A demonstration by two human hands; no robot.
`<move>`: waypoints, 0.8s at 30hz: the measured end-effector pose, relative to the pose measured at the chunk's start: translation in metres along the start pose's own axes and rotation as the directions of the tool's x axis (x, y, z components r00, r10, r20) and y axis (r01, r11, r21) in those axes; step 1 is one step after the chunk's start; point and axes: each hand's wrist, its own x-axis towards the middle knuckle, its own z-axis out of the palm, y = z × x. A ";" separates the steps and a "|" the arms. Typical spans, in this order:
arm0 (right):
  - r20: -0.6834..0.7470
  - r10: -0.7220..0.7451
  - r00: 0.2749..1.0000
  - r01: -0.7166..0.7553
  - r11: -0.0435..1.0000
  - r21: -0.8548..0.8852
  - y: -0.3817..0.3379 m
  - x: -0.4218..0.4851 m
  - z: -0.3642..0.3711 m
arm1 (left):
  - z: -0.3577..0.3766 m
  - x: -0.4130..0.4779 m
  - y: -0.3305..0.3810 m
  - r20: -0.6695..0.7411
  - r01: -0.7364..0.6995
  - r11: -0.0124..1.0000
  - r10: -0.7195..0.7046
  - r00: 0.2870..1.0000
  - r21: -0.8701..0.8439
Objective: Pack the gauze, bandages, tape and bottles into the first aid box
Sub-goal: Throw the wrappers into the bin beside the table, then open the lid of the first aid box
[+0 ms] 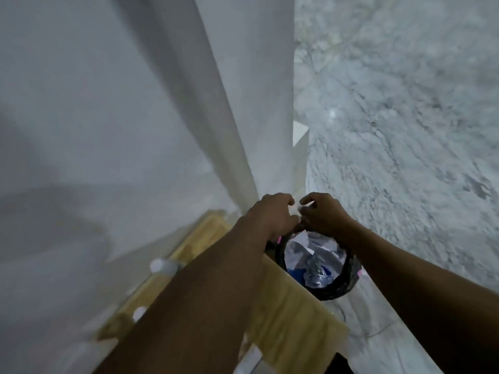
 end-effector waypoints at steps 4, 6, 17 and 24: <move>0.007 -0.215 0.977 0.215 0.975 -0.063 -0.097 -0.059 0.006 | -0.062 -0.092 -0.023 -0.212 0.007 0.998 -0.021 0.977 -0.066; 0.026 -0.333 0.942 0.334 0.938 -0.094 -0.144 -0.089 0.018 | -0.087 -0.138 -0.044 -0.306 0.020 0.996 -0.045 0.951 -0.085; 0.300 -0.655 0.693 0.696 0.716 -0.045 -0.298 -0.221 0.161 | -0.119 -0.379 -0.212 -0.669 0.294 0.902 -0.431 0.606 -0.316; 0.412 -0.693 0.592 0.767 0.641 -0.023 -0.263 -0.244 0.269 | -0.003 -0.461 -0.305 -0.690 0.370 0.750 -0.655 0.308 -0.548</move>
